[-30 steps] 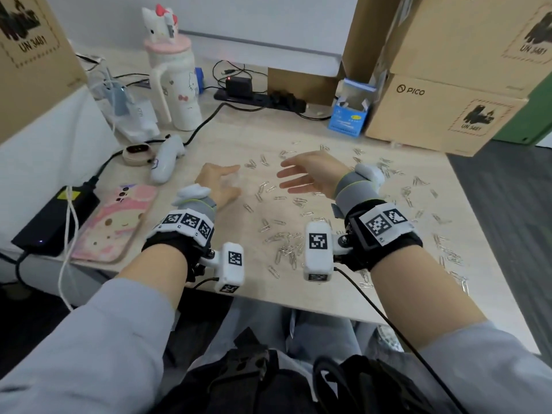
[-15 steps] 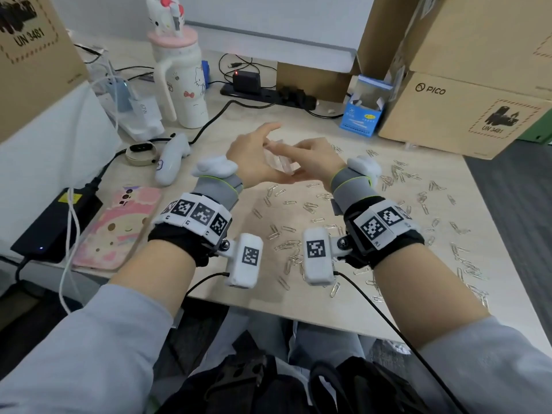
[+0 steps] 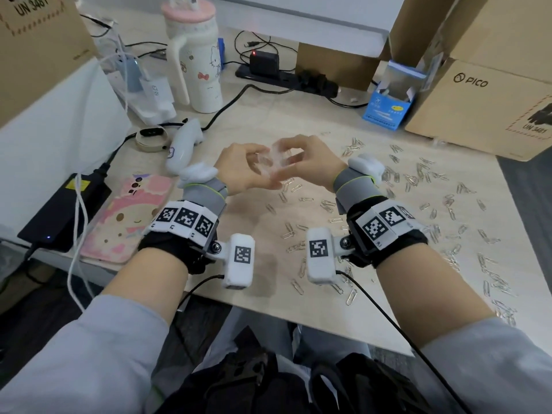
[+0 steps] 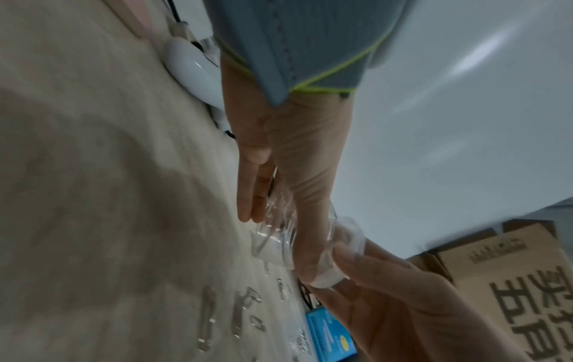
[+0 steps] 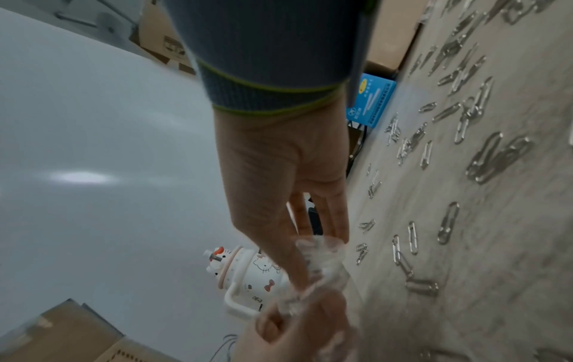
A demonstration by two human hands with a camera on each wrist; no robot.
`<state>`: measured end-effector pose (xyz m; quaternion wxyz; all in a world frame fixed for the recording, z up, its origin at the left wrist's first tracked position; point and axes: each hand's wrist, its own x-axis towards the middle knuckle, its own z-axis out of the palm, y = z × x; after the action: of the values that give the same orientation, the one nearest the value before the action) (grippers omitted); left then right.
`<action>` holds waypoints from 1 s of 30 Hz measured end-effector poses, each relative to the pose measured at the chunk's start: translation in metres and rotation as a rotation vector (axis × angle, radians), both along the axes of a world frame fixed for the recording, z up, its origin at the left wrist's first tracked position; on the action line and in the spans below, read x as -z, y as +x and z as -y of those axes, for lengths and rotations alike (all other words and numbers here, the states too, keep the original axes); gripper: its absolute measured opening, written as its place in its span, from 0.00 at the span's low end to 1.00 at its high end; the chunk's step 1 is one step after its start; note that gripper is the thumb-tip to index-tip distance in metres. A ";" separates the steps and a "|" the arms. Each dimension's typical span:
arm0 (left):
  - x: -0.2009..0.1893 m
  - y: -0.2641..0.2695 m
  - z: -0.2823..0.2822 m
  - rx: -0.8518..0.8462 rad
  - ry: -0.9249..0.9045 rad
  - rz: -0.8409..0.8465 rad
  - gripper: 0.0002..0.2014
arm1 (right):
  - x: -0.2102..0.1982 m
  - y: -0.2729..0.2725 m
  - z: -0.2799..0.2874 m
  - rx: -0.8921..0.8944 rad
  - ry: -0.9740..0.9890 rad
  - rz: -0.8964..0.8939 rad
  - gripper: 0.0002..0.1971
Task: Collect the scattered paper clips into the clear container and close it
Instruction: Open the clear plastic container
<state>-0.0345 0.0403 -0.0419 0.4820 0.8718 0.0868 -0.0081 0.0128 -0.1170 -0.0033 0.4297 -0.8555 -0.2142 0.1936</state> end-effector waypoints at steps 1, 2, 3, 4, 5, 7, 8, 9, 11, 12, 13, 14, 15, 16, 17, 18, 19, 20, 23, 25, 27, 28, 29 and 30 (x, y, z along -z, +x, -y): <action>0.005 -0.003 -0.004 -0.022 -0.006 0.000 0.36 | 0.002 0.001 -0.002 0.004 0.030 -0.030 0.26; 0.010 -0.005 -0.007 -0.057 -0.013 0.001 0.33 | 0.006 0.002 -0.003 0.016 0.049 -0.053 0.29; 0.016 -0.006 -0.011 -0.087 -0.019 0.006 0.31 | 0.010 0.004 -0.004 0.033 0.055 -0.060 0.30; 0.020 -0.008 -0.014 -0.117 -0.018 0.001 0.30 | 0.015 0.007 -0.007 0.054 0.056 -0.061 0.30; 0.024 -0.011 -0.016 -0.130 -0.012 0.005 0.29 | 0.019 0.010 -0.008 0.084 0.050 -0.055 0.29; 0.029 -0.015 -0.018 -0.131 -0.007 0.006 0.28 | 0.027 0.015 -0.012 0.142 0.022 -0.035 0.28; 0.031 -0.016 -0.020 -0.138 -0.007 0.001 0.30 | 0.032 0.017 -0.015 0.156 0.002 -0.030 0.29; 0.033 -0.018 -0.022 -0.142 0.000 0.009 0.32 | 0.036 0.019 -0.018 0.162 -0.020 -0.025 0.30; 0.037 -0.020 -0.025 -0.135 0.020 0.024 0.36 | 0.041 0.021 -0.022 0.166 -0.052 -0.017 0.32; 0.039 -0.021 -0.027 -0.126 0.017 0.022 0.36 | 0.044 0.023 -0.026 0.162 -0.061 -0.019 0.33; 0.038 -0.021 -0.028 -0.106 0.019 0.022 0.37 | 0.046 0.024 -0.028 0.155 -0.062 -0.018 0.34; 0.038 -0.021 -0.028 -0.091 0.025 0.012 0.38 | 0.048 0.025 -0.032 0.139 -0.053 -0.027 0.34; 0.037 -0.021 -0.029 -0.079 0.032 0.008 0.40 | 0.049 0.025 -0.035 0.119 -0.038 -0.039 0.35; 0.036 -0.020 -0.029 -0.065 0.038 0.003 0.41 | 0.048 0.024 -0.037 0.105 -0.019 -0.048 0.34; 0.036 -0.020 -0.030 -0.053 0.041 -0.003 0.42 | 0.049 0.025 -0.038 0.093 -0.004 -0.057 0.34; 0.035 -0.019 -0.031 -0.044 0.042 -0.011 0.42 | 0.050 0.025 -0.040 0.086 0.006 -0.066 0.33; 0.035 -0.018 -0.032 -0.033 0.043 -0.016 0.42 | 0.050 0.026 -0.040 0.085 0.010 -0.072 0.33; 0.035 -0.018 -0.033 -0.023 0.046 -0.023 0.42 | 0.051 0.027 -0.041 0.087 0.004 -0.077 0.33; 0.035 -0.018 -0.033 -0.016 0.037 -0.034 0.39 | 0.054 0.028 -0.043 0.101 -0.029 -0.065 0.34; 0.035 -0.019 -0.032 -0.031 0.005 -0.031 0.38 | 0.053 0.029 -0.043 0.109 -0.033 -0.042 0.33; 0.035 -0.020 -0.030 -0.034 -0.025 -0.023 0.38 | 0.051 0.029 -0.041 0.126 0.001 -0.045 0.30; 0.034 -0.021 -0.029 -0.037 -0.037 -0.019 0.39 | 0.050 0.029 -0.039 0.141 0.030 -0.065 0.30; 0.033 -0.022 -0.026 -0.038 -0.042 -0.012 0.39 | 0.048 0.030 -0.036 0.157 0.058 -0.081 0.29; 0.032 -0.022 -0.026 -0.036 -0.045 -0.009 0.39 | 0.047 0.031 -0.033 0.170 0.075 -0.092 0.27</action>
<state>-0.0560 0.0659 -0.0743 0.5012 0.8590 0.1046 -0.0054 0.0433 -0.0843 -0.0503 0.4856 -0.8442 -0.1277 0.1876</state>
